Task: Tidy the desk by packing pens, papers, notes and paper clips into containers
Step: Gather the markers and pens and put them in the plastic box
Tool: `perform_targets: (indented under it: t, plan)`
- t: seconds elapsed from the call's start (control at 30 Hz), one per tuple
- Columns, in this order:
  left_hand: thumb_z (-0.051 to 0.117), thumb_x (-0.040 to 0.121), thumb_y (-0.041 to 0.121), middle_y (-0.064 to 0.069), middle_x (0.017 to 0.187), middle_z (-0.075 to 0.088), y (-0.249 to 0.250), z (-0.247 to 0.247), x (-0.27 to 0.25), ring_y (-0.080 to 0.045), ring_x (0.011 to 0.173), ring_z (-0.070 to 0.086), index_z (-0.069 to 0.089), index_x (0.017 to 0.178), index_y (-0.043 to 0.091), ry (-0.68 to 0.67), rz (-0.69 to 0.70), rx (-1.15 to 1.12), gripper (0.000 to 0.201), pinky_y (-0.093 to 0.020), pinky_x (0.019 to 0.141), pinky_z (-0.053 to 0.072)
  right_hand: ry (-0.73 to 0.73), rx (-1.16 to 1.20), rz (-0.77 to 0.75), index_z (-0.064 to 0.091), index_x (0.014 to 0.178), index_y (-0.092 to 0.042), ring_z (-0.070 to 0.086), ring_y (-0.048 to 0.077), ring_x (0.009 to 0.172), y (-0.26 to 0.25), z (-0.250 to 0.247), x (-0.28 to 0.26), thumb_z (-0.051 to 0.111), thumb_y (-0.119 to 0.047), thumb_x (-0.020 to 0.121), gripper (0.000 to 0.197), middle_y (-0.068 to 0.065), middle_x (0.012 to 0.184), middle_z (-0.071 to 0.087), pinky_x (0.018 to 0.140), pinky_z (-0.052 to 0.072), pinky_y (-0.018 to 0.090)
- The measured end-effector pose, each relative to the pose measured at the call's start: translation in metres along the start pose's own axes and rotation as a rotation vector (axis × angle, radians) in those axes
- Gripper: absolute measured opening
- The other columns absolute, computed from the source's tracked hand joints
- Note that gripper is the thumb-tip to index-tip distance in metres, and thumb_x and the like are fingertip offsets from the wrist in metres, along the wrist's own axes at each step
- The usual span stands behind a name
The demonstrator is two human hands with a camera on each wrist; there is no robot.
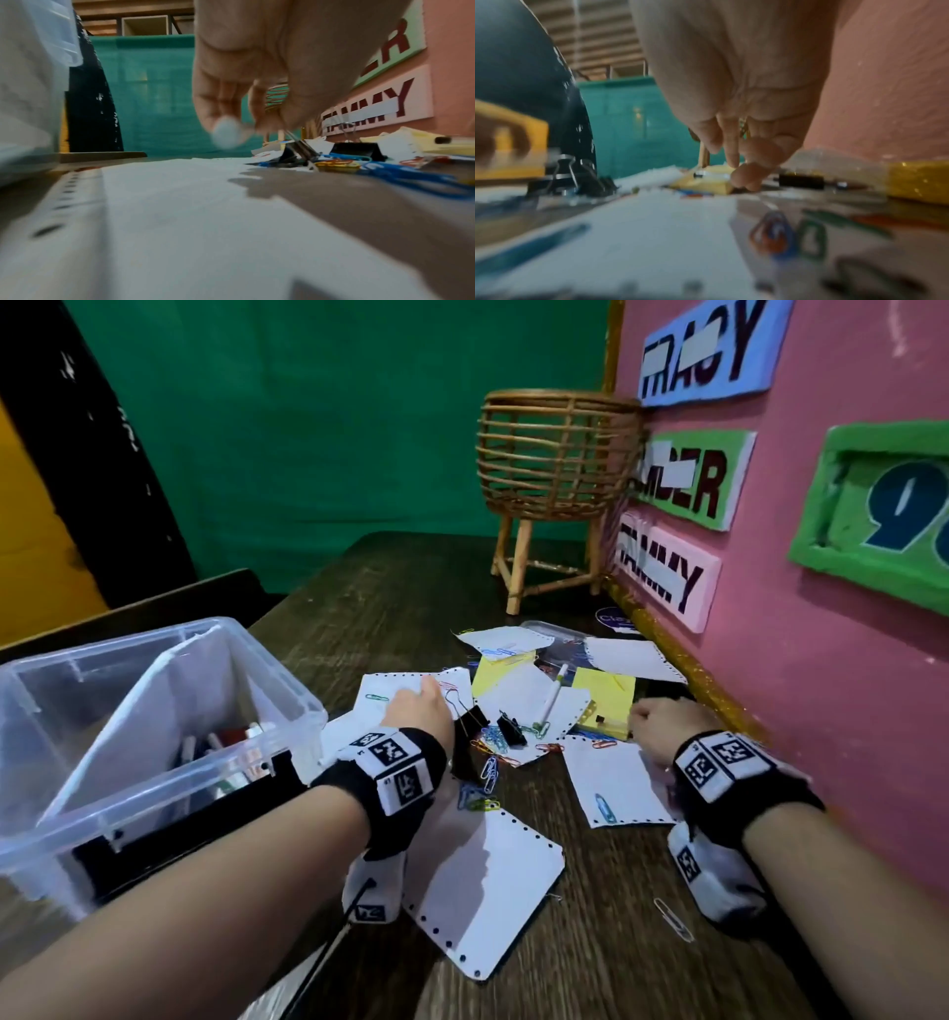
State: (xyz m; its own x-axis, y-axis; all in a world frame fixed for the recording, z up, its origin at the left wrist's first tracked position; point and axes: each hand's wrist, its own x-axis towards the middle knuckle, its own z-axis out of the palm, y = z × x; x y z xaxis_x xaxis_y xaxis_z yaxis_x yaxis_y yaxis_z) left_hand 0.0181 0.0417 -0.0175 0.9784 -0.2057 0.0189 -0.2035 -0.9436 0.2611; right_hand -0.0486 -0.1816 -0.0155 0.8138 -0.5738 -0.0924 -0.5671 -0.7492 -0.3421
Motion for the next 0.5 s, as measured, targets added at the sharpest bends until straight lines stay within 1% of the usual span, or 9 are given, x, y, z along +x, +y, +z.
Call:
perform_targets:
  t: [0.07,0.1,0.17,0.2,0.27,0.37,0.43,0.47,0.5]
  plan:
    - [0.037,0.089,-0.004,-0.019,0.122,0.045,0.011,-0.001,-0.005,-0.036,0.104,0.056,0.039,0.130,0.008,0.127,0.179,-0.102,0.042,-0.041,0.082,0.046,-0.010,-0.025,0.013,0.051,0.129,-0.003,0.049,0.031,0.123,-0.005,0.004,0.002,0.028,-0.025,0.101,0.042,0.016,0.134,0.052,0.096,0.040,0.031]
    - [0.038,0.088,-0.007,-0.017,0.121,0.043,0.020,-0.002,-0.004,-0.035,0.099,0.057,0.046,0.124,0.007,0.134,0.263,-0.129,0.039,-0.040,0.081,0.047,-0.022,-0.027,0.017,0.055,0.123,0.000,0.052,0.032,0.118,-0.006,0.007,0.006,0.030,-0.030,0.100,0.046,0.019,0.129,0.055,0.090,0.041,0.031]
    - [0.041,0.087,-0.007,-0.014,0.122,0.041,0.037,0.000,-0.001,-0.033,0.095,0.058,0.054,0.115,0.005,0.095,0.358,-0.114,0.033,-0.039,0.082,0.048,-0.023,-0.048,0.037,0.059,0.114,0.004,0.057,0.033,0.110,-0.007,0.013,0.011,0.033,-0.034,0.098,0.048,0.021,0.118,0.061,0.077,0.040,0.030]
    - [0.041,0.088,-0.006,-0.013,0.123,0.042,0.047,0.004,0.002,-0.033,0.097,0.058,0.056,0.116,0.004,0.064,0.370,-0.108,0.033,-0.038,0.083,0.048,-0.021,-0.064,0.052,0.060,0.111,0.004,0.058,0.033,0.107,-0.006,0.014,0.014,0.036,-0.034,0.098,0.046,0.020,0.115,0.062,0.072,0.038,0.028]
    - [0.043,0.091,-0.001,-0.013,0.127,0.043,0.064,0.011,0.010,-0.032,0.102,0.058,0.056,0.121,0.003,0.021,0.398,-0.092,0.033,-0.037,0.089,0.047,-0.028,-0.098,0.086,0.062,0.104,0.002,0.060,0.031,0.103,-0.005,0.013,0.016,0.045,-0.031,0.095,0.038,0.018,0.109,0.064,0.069,0.036,0.027]
    - [0.046,0.093,0.011,-0.015,0.131,0.042,0.086,0.018,0.025,-0.031,0.114,0.053,0.053,0.125,0.001,-0.066,0.398,-0.026,0.034,-0.037,0.098,0.046,-0.035,-0.156,0.118,0.065,0.097,-0.003,0.061,0.028,0.103,-0.004,0.013,0.015,0.055,-0.026,0.088,0.026,0.017,0.104,0.065,0.065,0.039,0.026]
    - [0.044,0.094,0.012,-0.016,0.133,0.043,0.094,0.022,0.039,-0.031,0.120,0.049,0.054,0.123,-0.001,-0.099,0.382,0.022,0.033,-0.037,0.099,0.044,-0.052,-0.175,0.160,0.064,0.087,-0.006,0.063,0.027,0.100,-0.004,0.013,0.016,0.056,-0.019,0.085,0.015,0.017,0.093,0.063,0.053,0.039,0.024]
    - [0.043,0.095,0.011,-0.016,0.137,0.043,0.097,0.024,0.047,-0.031,0.123,0.047,0.054,0.123,-0.002,-0.117,0.371,0.042,0.033,-0.037,0.099,0.043,-0.075,-0.212,0.174,0.062,0.083,-0.007,0.064,0.027,0.099,-0.003,0.013,0.017,0.056,-0.017,0.084,0.012,0.015,0.090,0.061,0.051,0.038,0.024]
    - [0.042,0.095,0.013,-0.015,0.140,0.043,0.098,0.025,0.050,-0.031,0.125,0.046,0.054,0.123,-0.002,-0.134,0.357,0.063,0.033,-0.037,0.099,0.042,-0.079,-0.223,0.177,0.061,0.082,-0.007,0.064,0.026,0.097,-0.005,0.013,0.017,0.056,-0.017,0.083,0.011,0.013,0.091,0.062,0.052,0.039,0.024]
